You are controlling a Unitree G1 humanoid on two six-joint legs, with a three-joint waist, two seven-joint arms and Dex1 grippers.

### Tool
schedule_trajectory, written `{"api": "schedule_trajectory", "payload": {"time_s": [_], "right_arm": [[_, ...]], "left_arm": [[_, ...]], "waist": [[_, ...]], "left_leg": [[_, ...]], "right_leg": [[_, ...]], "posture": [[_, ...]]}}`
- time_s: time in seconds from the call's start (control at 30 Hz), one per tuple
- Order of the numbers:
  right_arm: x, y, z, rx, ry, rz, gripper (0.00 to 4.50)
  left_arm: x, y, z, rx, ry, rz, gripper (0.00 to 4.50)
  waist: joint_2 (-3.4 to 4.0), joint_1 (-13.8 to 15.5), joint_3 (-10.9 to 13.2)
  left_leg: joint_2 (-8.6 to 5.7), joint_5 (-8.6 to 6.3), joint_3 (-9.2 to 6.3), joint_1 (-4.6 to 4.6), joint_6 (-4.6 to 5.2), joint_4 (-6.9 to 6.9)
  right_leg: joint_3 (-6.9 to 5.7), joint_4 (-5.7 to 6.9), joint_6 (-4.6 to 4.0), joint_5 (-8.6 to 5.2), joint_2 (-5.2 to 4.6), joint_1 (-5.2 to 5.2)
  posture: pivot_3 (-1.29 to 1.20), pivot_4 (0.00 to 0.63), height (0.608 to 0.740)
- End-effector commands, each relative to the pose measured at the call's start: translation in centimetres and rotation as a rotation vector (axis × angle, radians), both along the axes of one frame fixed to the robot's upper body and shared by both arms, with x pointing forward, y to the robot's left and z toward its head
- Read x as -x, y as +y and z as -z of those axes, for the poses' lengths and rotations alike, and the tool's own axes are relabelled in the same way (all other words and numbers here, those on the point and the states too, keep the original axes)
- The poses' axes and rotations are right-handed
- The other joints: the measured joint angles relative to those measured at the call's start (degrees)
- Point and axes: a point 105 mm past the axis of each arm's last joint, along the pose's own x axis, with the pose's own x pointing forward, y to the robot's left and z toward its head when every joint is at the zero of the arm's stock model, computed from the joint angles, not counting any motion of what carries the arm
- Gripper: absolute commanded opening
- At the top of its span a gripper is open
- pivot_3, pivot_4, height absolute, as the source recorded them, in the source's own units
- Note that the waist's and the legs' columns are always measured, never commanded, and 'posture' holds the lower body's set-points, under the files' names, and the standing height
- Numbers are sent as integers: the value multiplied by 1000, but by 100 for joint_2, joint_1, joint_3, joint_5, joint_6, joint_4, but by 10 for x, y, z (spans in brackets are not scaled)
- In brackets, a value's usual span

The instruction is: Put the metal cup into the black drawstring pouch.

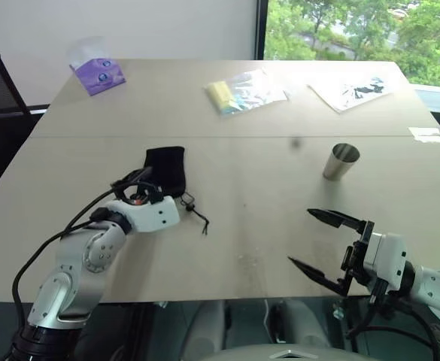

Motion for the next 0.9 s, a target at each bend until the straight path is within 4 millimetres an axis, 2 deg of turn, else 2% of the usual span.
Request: {"api": "schedule_trajectory", "payload": {"time_s": [0.03, 0.37, 0.63, 0.9], "right_arm": [[2, 0, -6, -9, -35, -2, 4438], [5, -2, -2, -2, -28, 5, 4438], [5, 0, 0, -8, -25, 0, 4438], [4, 0, 1, -9, -24, -5, 4438]], "left_arm": [[-3, 1, -8, -30, -39, -5, 4500], [4, -8, -18, -20, -85, 59, 4500], [8, -1, -16, -21, -74, 22, 4500], [-8, 3, -14, -40, -73, -15, 4500]], "waist": [[0, 1, 0], [0, -9, 0], [0, 1, 0], [0, 6, -1]], "left_leg": [[0, 0, 1, 0, 0, 0], [0, 0, 1, 0, 0, 1], [0, 0, 0, 0, 0, 3], [0, 0, 0, 0, 0, 6]], "right_leg": [[1, 0, 0, 0, 0, 0], [2, 1, 0, 0, 0, 0], [0, 2, 0, 0, -1, 1], [-2, 3, 0, 1, 1, 2]], "posture": [[0, 150, 740], [0, 150, 740], [0, 150, 740], [0, 150, 740]]}}
